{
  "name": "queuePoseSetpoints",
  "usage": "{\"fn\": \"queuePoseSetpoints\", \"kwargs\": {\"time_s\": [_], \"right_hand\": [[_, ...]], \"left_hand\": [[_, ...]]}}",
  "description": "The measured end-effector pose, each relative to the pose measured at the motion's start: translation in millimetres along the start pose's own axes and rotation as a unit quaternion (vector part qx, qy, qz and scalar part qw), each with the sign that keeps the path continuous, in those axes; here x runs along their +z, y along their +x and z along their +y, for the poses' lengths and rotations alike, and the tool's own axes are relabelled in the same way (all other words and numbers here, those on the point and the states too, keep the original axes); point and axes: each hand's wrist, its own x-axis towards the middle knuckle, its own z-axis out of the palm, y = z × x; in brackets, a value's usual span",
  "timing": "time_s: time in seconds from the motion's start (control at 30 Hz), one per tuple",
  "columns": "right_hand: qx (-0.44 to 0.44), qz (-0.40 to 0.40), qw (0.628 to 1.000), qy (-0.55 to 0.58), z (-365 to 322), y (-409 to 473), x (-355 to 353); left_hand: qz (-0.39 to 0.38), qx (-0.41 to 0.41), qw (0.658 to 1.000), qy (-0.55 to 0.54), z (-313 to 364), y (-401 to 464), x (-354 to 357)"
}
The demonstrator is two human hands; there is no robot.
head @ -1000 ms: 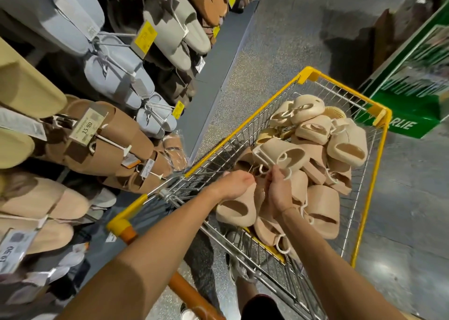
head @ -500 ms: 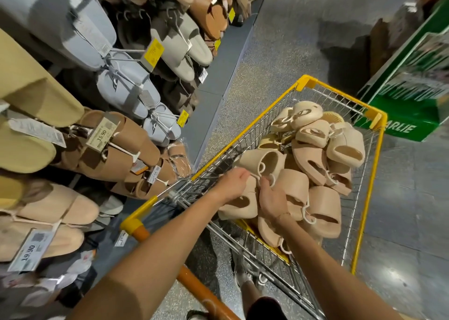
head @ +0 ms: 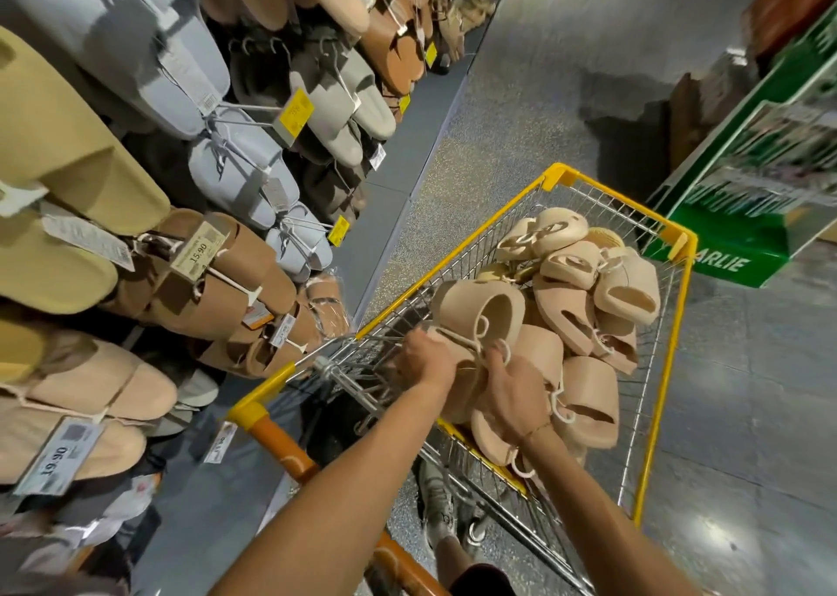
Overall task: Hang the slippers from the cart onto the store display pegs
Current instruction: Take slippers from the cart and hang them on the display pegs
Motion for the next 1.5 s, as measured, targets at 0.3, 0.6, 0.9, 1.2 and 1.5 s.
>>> {"fn": "queuePoseSetpoints", "kwargs": {"time_s": [0.3, 0.6, 0.9, 1.2, 1.5], "right_hand": [[-0.212, -0.064, 0.941, -0.254, -81.3, 38.7, -72.8], [-0.323, -0.135, 0.845, -0.404, -184.9, -2.7, -116.0], [-0.498, -0.111, 0.749, -0.422, -291.6, -121.2, -141.5], [-0.668, -0.078, 0.662, -0.331, -382.7, -243.7, -128.3], [-0.756, -0.155, 0.562, -0.298, -448.6, -346.6, -83.5]], "left_hand": [[0.07, 0.269, 0.959, -0.052, 12.3, -25.2, -32.5], [0.139, 0.585, 0.795, 0.085, 37.9, -63.9, -136.9], [0.125, 0.611, 0.778, 0.074, 30.1, -118.7, -271.7], [0.151, 0.561, 0.809, -0.089, -30.2, -209.6, -401.0], [0.256, 0.554, 0.782, -0.129, -94.8, -279.7, -508.2]]}}
